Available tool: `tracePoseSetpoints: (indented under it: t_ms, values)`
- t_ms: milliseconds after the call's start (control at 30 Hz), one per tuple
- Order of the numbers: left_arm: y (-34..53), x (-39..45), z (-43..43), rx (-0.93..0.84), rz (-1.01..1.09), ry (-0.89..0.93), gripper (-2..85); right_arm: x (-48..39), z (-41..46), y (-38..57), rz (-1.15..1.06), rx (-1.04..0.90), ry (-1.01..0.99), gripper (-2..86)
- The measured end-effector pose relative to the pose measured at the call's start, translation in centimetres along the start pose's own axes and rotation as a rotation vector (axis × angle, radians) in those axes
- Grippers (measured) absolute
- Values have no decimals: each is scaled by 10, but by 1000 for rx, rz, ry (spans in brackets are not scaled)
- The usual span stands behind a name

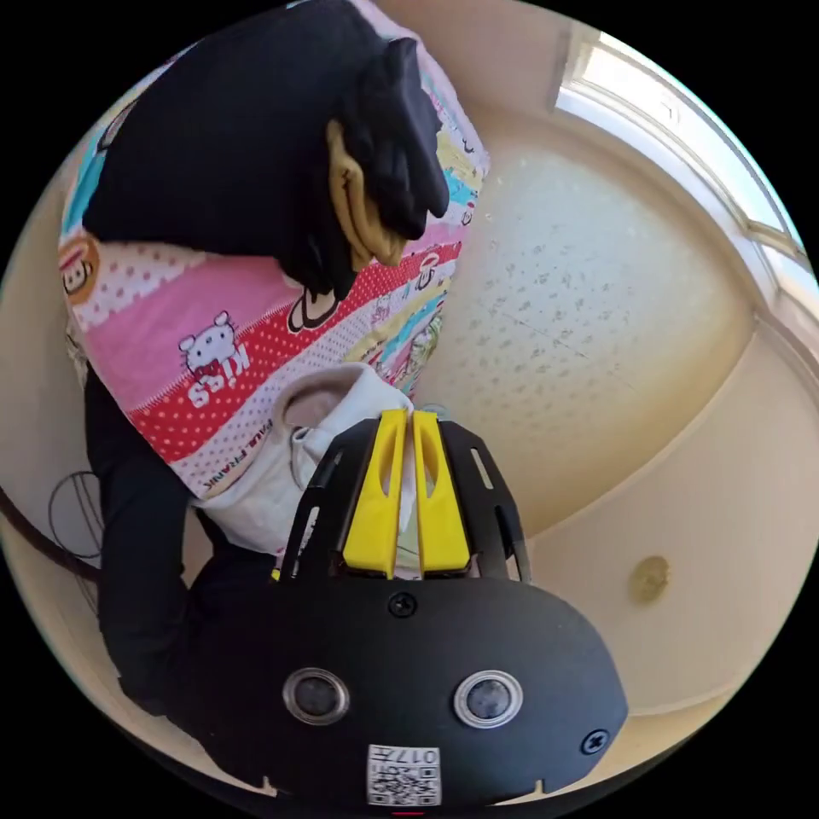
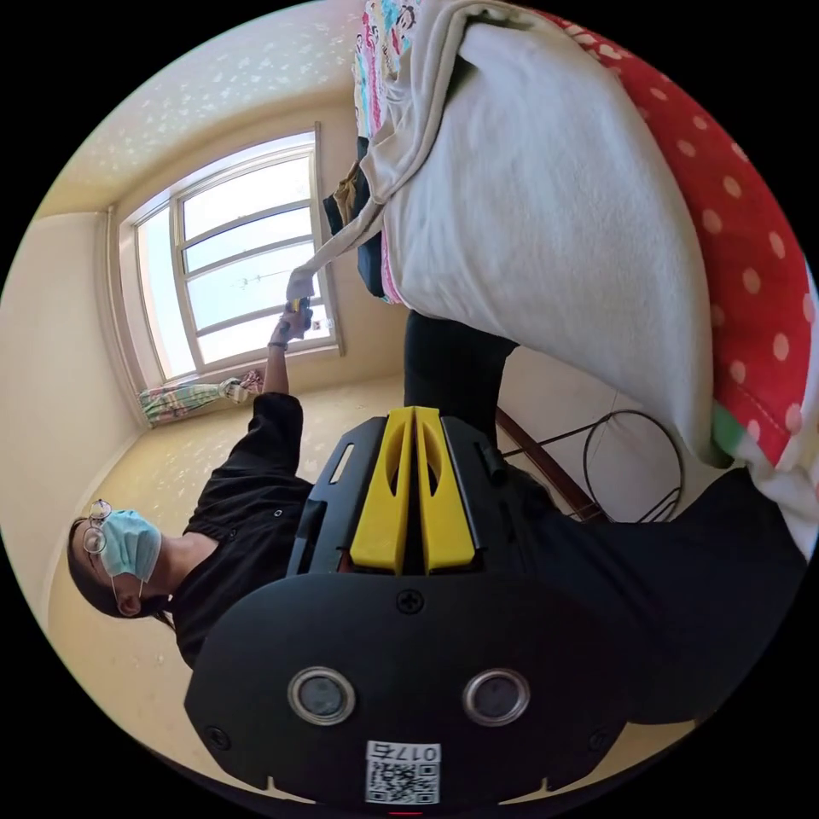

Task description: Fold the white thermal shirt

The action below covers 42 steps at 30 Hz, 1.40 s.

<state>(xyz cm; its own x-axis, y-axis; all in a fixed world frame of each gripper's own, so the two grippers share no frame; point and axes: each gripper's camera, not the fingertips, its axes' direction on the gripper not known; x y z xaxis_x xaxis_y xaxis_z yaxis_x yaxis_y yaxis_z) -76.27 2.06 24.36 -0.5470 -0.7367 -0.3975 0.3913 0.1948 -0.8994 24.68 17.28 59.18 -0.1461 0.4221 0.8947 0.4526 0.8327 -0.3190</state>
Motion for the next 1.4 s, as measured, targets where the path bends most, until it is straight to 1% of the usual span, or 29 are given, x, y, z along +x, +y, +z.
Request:
tracePoseSetpoints:
  t_ms: [67,133,200,233,267,300,333,367,400,433,467,567,667,767,833,867,933,967,1033,1100,1167,1200,1233,1267,1300,1333,1367,1400]
  values:
    - [16,-6,41,-123,-15,8,-4,4,0,8,22,7,13,5]
    - [35,9,86,-224,60,8,-2,9,-1,15,55,29,36,6]
    - [68,44,152,-394,277,-23,4,8,1,17,61,53,50,9]
    - [78,51,169,-448,346,-54,8,4,4,17,48,69,49,12]
    - [98,58,203,-552,477,-157,15,1,7,18,35,77,44,13]
    - [118,52,233,-656,546,-283,35,-6,12,18,1,91,24,19]
    - [127,44,248,-721,563,-338,44,-12,18,20,-37,106,-5,28]
    - [141,21,274,-871,566,-422,80,-15,21,21,-55,114,-18,35]
    - [149,-11,291,-1009,518,-489,109,-20,27,24,-84,129,-40,50]
    - [151,-29,295,-1060,482,-518,119,-23,34,28,-106,138,-56,69]
    - [151,-64,295,-1100,411,-557,130,-23,37,29,-112,141,-61,74]
    - [138,-141,264,-1023,312,-608,117,-22,49,38,-109,219,-74,96]
    - [139,-188,221,-908,331,-687,112,-27,62,37,-112,310,-41,110]
    - [160,-213,184,-805,425,-772,106,-44,84,23,-123,369,80,120]
    - [177,-225,165,-743,474,-822,103,-63,110,3,-143,391,229,128]
    - [187,-233,154,-701,489,-840,101,-68,118,-3,-156,391,273,130]
    - [200,-247,138,-649,499,-847,100,-82,155,-33,-198,367,459,136]
    - [208,-255,130,-622,510,-862,96,-82,166,-42,-197,345,496,138]
    - [218,-266,122,-578,540,-930,88,-76,211,-75,-151,238,667,135]
    - [226,-279,116,-544,551,-1022,85,-84,235,-84,-141,218,773,108]
    - [232,-282,114,-511,580,-1043,85,-93,256,-91,-97,179,769,92]
    - [238,-282,115,-479,627,-1061,85,-100,274,-95,-59,124,785,82]
    - [241,-282,117,-464,656,-1080,85,-111,294,-99,-35,65,834,69]
    - [248,-282,125,-446,717,-1138,83,-118,305,-100,-30,48,867,61]
    - [254,-286,136,-451,761,-1195,82,-136,327,-103,-50,4,895,50]
    - [255,-288,142,-461,776,-1215,81,-158,346,-105,-65,-3,934,43]
    - [257,-293,155,-490,791,-1227,79,-170,355,-107,-74,9,968,42]
    - [256,-298,168,-525,797,-1196,77,-200,374,-111,-124,19,1052,38]
